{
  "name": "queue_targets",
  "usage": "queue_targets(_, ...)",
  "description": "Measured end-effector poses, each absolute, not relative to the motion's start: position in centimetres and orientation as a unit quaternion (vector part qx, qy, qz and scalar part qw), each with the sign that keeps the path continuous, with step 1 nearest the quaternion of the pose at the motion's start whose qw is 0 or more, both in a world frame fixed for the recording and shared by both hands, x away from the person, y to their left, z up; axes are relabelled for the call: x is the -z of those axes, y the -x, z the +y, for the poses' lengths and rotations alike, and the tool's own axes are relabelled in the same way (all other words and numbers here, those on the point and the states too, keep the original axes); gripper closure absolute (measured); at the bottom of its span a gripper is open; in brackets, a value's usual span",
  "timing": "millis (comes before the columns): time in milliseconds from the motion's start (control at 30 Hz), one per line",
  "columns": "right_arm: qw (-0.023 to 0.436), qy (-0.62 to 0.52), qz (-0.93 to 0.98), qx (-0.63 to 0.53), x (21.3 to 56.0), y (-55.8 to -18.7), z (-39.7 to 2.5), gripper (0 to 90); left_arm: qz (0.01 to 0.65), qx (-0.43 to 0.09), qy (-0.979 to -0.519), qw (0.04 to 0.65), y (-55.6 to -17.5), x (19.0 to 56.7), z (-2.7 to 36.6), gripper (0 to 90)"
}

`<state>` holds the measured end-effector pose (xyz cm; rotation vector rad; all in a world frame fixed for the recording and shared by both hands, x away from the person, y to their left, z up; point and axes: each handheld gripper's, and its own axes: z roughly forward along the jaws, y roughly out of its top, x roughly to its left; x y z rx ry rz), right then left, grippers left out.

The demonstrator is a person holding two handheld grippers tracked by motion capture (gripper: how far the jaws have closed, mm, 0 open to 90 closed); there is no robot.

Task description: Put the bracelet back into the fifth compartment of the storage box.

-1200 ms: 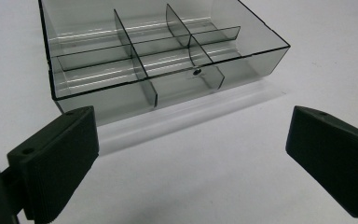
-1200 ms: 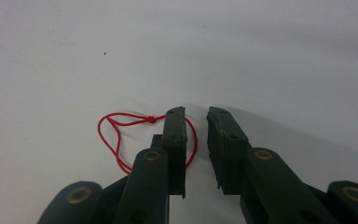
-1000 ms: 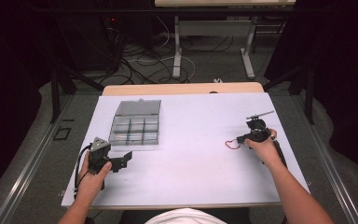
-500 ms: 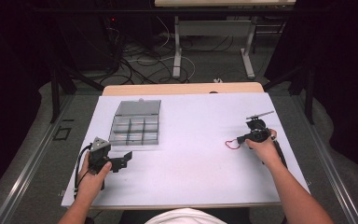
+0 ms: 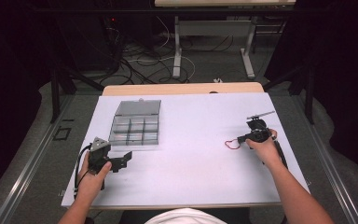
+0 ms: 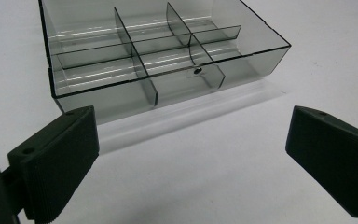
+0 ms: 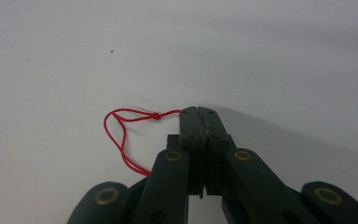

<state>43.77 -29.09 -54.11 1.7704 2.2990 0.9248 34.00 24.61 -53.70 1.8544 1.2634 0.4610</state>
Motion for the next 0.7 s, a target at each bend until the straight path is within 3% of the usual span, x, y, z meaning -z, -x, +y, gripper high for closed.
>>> queue_targets(700, 0.047, -0.577, 0.748, -0.324, 53.14, -43.16, -29.33, 90.0, 0.502, -0.183, -0.738, 0.412, -34.00, 53.72, 24.58, 2.8)
